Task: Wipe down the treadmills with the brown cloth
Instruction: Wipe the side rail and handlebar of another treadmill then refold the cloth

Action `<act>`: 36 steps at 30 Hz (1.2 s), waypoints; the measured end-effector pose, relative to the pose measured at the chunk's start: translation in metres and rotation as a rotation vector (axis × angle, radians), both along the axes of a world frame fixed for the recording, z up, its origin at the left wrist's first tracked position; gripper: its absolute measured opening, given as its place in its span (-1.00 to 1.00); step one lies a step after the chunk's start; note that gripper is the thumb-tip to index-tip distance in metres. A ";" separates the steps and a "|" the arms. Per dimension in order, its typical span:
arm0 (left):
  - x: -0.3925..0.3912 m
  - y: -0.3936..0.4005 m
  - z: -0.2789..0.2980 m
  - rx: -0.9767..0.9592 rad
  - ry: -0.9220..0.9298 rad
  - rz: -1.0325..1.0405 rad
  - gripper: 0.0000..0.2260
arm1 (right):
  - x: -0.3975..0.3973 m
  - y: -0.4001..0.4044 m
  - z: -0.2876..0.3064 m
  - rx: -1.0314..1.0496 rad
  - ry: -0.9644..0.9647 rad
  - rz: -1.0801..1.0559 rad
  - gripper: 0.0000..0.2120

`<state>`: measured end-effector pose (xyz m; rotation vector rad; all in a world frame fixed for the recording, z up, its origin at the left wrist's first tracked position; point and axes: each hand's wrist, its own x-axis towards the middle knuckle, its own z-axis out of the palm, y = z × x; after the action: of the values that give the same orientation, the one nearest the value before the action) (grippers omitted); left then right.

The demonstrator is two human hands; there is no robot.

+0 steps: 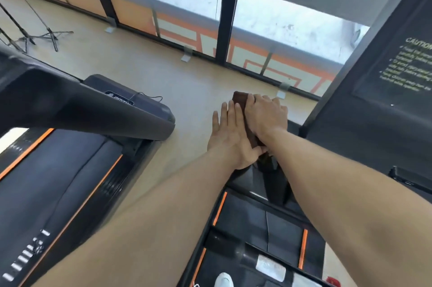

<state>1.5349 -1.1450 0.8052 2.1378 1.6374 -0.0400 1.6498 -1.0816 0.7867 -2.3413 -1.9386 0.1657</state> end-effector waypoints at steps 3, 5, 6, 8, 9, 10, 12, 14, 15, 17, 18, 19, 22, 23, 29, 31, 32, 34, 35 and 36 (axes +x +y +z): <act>-0.007 -0.003 0.003 -0.001 -0.037 -0.030 0.10 | -0.003 -0.007 0.000 -0.009 -0.003 -0.026 -0.50; -0.013 -0.011 0.006 -0.011 -0.038 -0.063 0.16 | -0.003 -0.017 0.003 -0.029 0.048 -0.034 -0.47; -0.016 -0.016 0.008 -0.017 -0.029 -0.080 0.20 | -0.003 -0.024 0.006 -0.050 0.059 -0.022 -0.46; -0.022 -0.028 0.009 -0.026 0.011 -0.111 0.28 | -0.001 -0.039 0.011 -0.104 0.047 0.025 -0.44; -0.023 -0.035 0.009 -0.029 0.034 -0.122 0.30 | 0.001 -0.047 0.012 -0.122 0.038 0.049 -0.43; -0.024 -0.042 0.009 -0.034 0.049 -0.129 0.31 | 0.002 -0.053 0.013 -0.134 0.033 0.071 -0.42; -0.027 -0.054 0.009 -0.044 0.052 -0.135 0.29 | 0.005 -0.066 0.016 -0.176 0.022 0.110 -0.41; -0.030 -0.066 0.009 -0.044 0.066 -0.153 0.28 | 0.007 -0.076 0.019 -0.244 0.015 0.140 -0.40; -0.031 -0.072 0.010 -0.044 0.082 -0.166 0.28 | 0.008 -0.081 0.022 -0.276 0.019 0.154 -0.40; -0.032 -0.085 0.011 -0.051 0.101 -0.177 0.29 | 0.010 -0.090 0.026 -0.329 0.031 0.189 -0.39; -0.031 -0.093 0.011 -0.047 0.100 -0.174 0.29 | 0.011 -0.095 0.029 -0.354 0.032 0.211 -0.39; -0.029 -0.101 0.011 -0.041 0.092 -0.173 0.30 | 0.012 -0.100 0.031 -0.375 0.036 0.238 -0.39; -0.024 -0.122 0.013 -0.069 0.105 -0.200 0.30 | 0.016 -0.117 0.043 -0.434 0.040 0.317 -0.38; -0.023 -0.126 0.015 -0.081 0.135 -0.214 0.31 | 0.017 -0.120 0.046 -0.464 0.044 0.336 -0.37; -0.019 -0.157 0.021 -0.062 0.277 -0.270 0.30 | 0.013 -0.157 0.043 -0.496 0.007 0.399 -0.40; -0.019 -0.160 0.028 -0.100 0.332 -0.278 0.29 | 0.011 -0.155 0.046 -0.507 0.038 0.357 -0.41; -0.018 -0.160 0.030 -0.116 0.347 -0.281 0.29 | 0.010 -0.150 0.049 -0.551 0.043 0.344 -0.38; -0.017 -0.160 0.031 -0.134 0.348 -0.278 0.29 | 0.008 -0.142 0.054 -0.617 0.028 0.342 -0.33; -0.016 -0.161 0.030 -0.137 0.331 -0.264 0.29 | 0.008 -0.141 0.058 -0.631 0.049 0.315 -0.31; -0.015 -0.162 0.028 -0.136 0.306 -0.242 0.29 | 0.007 -0.143 0.062 -0.626 0.070 0.292 -0.29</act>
<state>1.5202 -1.3066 0.8332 2.2954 1.4708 -0.5623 1.6572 -1.2243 0.8485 -2.2873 -2.4492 0.9923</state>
